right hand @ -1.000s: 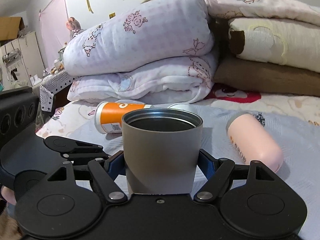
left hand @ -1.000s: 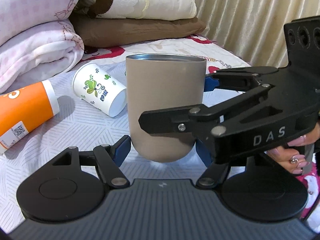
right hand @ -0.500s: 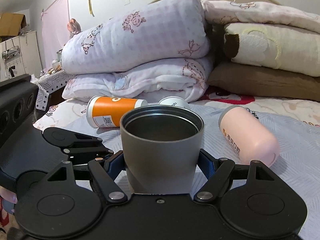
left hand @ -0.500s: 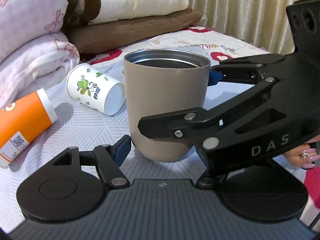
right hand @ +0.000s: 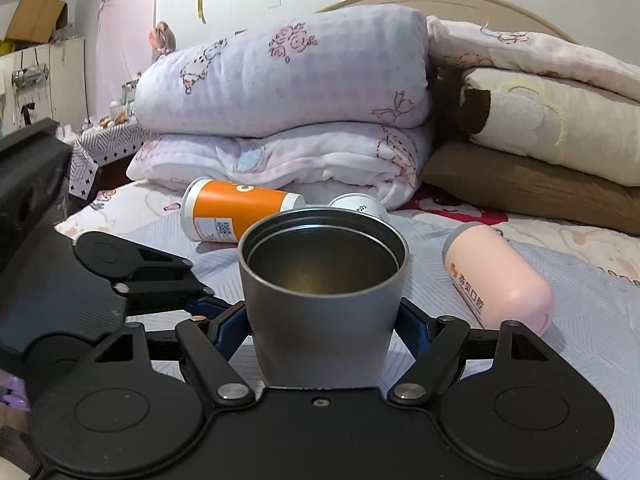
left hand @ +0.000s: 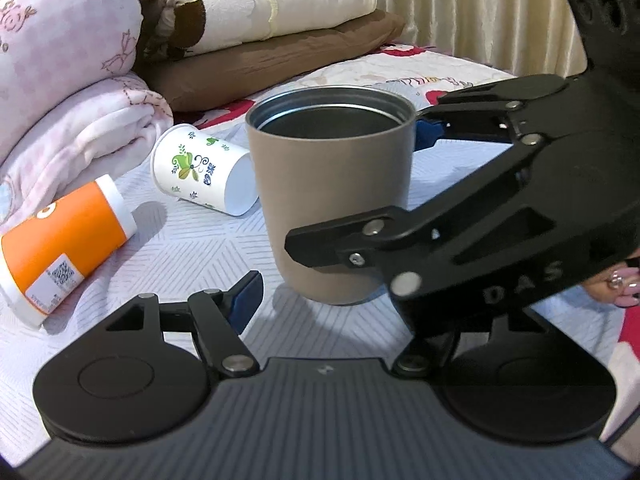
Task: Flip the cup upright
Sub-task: 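Rotate the tumbler upright with the right gripper, opening end up, then set the upright tumbler on the cloth and open the right gripper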
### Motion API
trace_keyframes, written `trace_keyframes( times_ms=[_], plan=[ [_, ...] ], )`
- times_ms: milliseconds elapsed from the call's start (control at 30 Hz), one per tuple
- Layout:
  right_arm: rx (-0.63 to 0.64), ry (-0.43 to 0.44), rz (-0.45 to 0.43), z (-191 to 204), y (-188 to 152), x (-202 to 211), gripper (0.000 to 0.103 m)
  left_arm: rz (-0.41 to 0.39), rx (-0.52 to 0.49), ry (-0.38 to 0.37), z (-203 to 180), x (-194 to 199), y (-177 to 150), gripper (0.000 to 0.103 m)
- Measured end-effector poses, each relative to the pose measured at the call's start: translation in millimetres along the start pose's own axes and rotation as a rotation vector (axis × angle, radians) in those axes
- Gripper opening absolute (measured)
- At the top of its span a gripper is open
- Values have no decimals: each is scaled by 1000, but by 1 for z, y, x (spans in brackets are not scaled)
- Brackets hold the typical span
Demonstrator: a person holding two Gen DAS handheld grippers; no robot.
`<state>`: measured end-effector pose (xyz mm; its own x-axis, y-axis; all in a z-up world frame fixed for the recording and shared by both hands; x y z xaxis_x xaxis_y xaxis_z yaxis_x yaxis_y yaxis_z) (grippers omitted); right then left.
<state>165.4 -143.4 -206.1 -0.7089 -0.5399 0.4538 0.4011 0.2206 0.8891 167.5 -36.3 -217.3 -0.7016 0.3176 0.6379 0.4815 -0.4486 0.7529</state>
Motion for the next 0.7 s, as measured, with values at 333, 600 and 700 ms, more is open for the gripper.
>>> trace_keyframes(
  times_ms=[333,600,700],
  plan=[
    [-71,23,49,-2,9,3,83,50,62,-32,2,9,0,69],
    [-143,9,7,-4,12,38,89,164,213,29,21,34,4,72],
    [-160,-9,16,0,13,55,89,185,265,84,29,50,6,78]
  ],
)
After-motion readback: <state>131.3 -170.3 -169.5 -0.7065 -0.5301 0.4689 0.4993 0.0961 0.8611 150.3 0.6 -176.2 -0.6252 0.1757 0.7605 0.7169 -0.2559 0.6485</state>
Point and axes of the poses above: each gripper's, at about its wrist camera, not at the fingertips, and x roughly against the way its jaws point, z to its left, y to its top, the point moved 1 cm from there along -x, roughly the way its jaws point, and after that the axes turned 8 degrees about y, right-handed, at the moved point
